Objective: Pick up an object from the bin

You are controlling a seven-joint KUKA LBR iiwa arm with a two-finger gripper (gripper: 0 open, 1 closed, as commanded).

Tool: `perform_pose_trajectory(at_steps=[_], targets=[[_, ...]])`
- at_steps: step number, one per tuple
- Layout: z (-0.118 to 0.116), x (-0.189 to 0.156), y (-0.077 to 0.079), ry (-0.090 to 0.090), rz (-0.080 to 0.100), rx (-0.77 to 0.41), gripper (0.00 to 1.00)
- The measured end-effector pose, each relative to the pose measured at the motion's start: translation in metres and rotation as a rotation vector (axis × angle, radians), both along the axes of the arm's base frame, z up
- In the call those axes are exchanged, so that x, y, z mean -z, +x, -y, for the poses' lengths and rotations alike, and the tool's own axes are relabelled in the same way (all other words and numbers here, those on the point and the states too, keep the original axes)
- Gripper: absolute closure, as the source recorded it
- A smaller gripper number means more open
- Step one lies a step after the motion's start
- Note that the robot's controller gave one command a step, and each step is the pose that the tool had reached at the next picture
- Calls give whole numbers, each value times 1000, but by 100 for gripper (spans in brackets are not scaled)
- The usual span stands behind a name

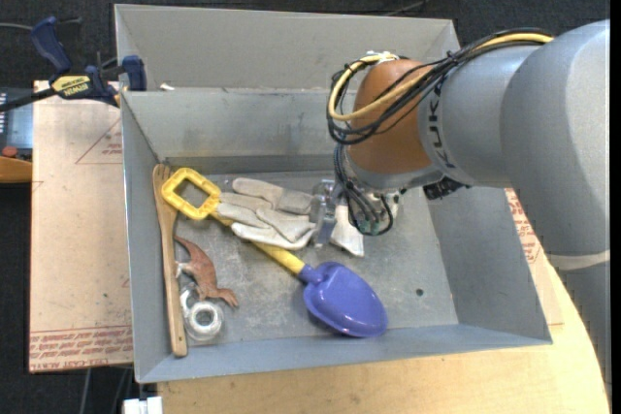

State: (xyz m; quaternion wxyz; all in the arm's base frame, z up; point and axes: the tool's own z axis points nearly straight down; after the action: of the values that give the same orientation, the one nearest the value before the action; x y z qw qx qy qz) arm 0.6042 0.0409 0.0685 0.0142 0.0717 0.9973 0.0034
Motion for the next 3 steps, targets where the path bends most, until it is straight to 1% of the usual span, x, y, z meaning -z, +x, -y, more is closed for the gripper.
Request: perform_pose_trajectory(at_steps=[1,2,3], targets=[[0,-11,-2,0,-6,0,100],[0,-42,-4,0,-11,-1,100],[0,-75,-1,1,0,-1,100]])
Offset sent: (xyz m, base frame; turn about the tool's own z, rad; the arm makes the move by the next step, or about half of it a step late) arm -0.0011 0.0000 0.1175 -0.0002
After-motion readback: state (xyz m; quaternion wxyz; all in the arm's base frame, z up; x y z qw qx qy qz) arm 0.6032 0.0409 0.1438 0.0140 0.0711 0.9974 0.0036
